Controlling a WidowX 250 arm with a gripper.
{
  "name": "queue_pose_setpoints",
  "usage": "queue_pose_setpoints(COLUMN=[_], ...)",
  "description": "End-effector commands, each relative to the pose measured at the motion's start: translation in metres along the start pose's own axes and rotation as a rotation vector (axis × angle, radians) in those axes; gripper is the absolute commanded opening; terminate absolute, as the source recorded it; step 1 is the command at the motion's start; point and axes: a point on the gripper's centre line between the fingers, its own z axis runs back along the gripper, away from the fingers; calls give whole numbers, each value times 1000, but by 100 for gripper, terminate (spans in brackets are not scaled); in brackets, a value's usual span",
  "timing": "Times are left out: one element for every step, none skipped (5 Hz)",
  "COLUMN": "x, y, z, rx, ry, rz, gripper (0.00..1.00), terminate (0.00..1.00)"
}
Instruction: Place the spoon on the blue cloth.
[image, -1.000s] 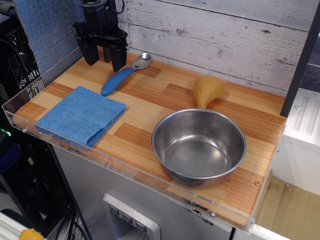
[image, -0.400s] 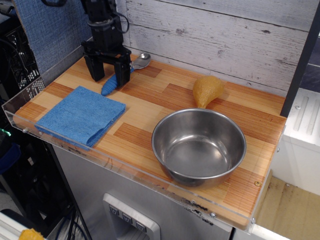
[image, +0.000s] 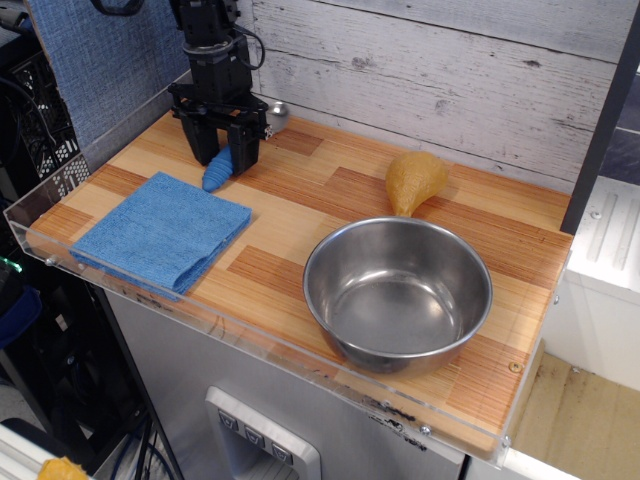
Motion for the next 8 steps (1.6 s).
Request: queue_pose_setpoints(x=[3,2,0,-12,-27,-48,-68,-79], y=[-2,-3,-9,-20,-36,-47,-46,-37], z=[10,39,88,117,118,105,96,89], rx=[26,35,72,84,49,2,-29,-35], ry=[-30,-129,-287,-362,-316,-227,-178,-153], rz=[3,7,-4,-39,-85,-95,-73,-49], gripper=[0,0,0,0,0,0,0,0], terminate=[0,0,0,0,0,0,0,0])
